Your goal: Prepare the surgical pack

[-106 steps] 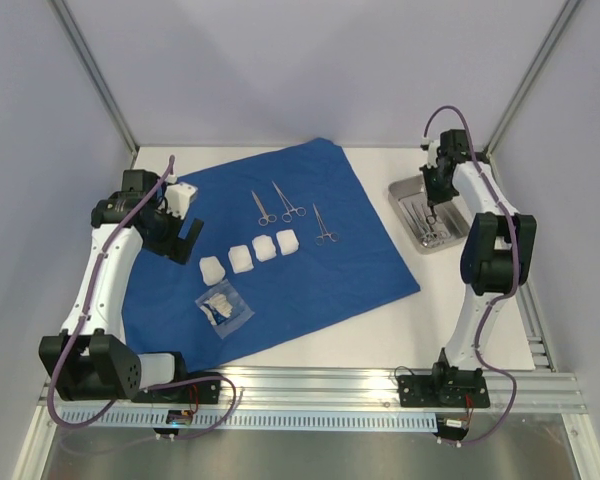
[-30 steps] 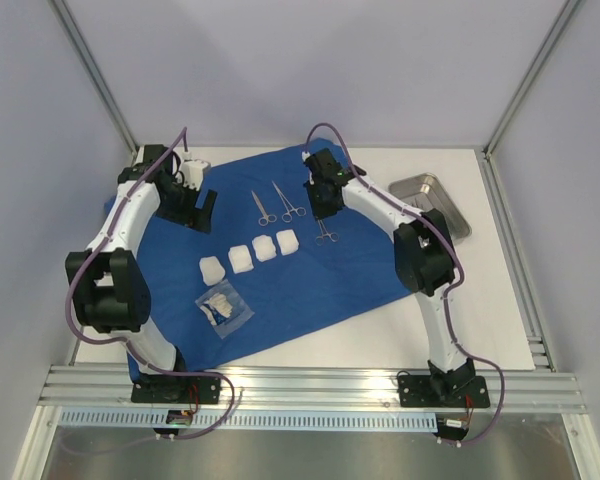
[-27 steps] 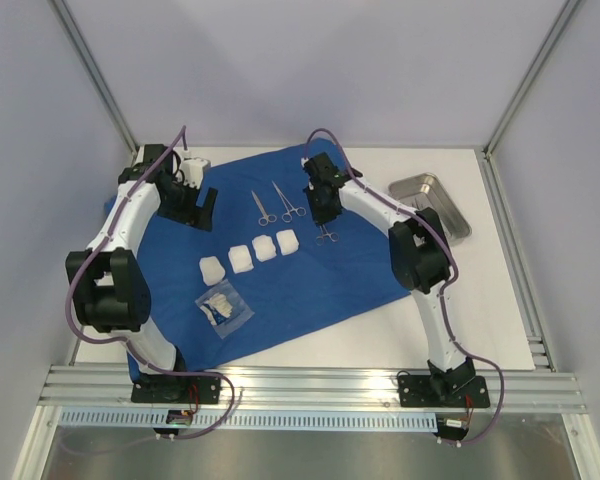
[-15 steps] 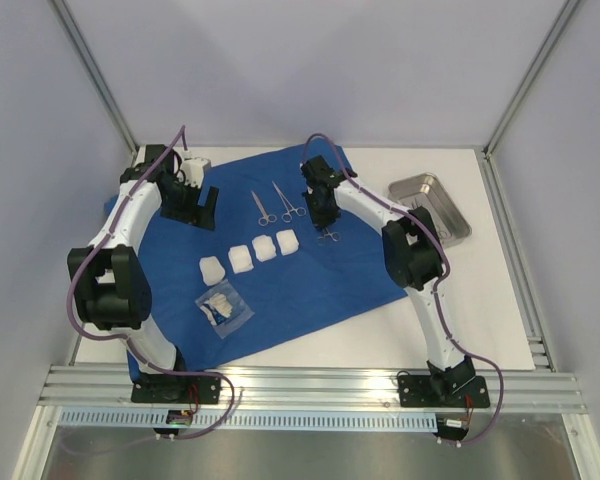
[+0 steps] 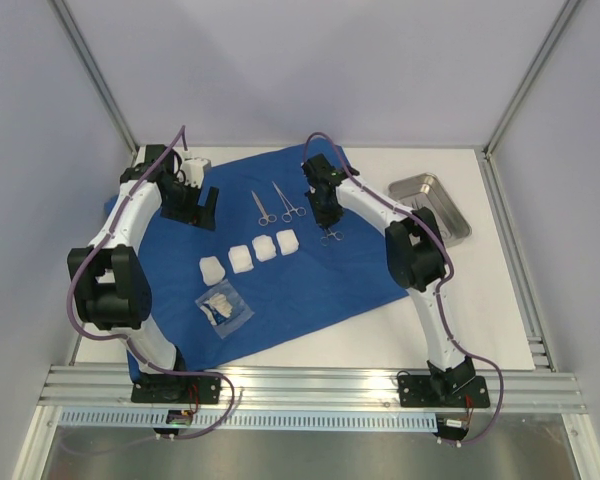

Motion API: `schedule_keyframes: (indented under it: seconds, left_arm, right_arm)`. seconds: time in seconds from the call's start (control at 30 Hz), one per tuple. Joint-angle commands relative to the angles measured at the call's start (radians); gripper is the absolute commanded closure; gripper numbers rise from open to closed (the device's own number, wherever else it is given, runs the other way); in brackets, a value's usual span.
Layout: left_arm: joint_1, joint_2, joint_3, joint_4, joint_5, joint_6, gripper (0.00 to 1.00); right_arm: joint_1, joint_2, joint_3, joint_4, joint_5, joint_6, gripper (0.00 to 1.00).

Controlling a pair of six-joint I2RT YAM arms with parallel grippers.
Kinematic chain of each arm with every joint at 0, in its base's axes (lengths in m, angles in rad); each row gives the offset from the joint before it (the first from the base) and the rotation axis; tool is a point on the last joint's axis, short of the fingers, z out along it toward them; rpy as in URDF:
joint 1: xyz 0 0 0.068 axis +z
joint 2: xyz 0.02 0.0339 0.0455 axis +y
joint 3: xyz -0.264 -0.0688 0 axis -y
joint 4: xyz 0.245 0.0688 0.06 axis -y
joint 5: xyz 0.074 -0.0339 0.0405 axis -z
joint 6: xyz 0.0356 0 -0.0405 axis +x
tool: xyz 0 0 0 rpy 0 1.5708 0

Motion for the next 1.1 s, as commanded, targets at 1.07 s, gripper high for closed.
schedule_keyframes:
  seconds: [1.07]
  left_arm:
    - [0.001,-0.014,0.052,-0.013,-0.043,0.016,0.03]
  right_arm:
    - [0.004,0.082,0.066,-0.038,0.014,-0.041,1.0]
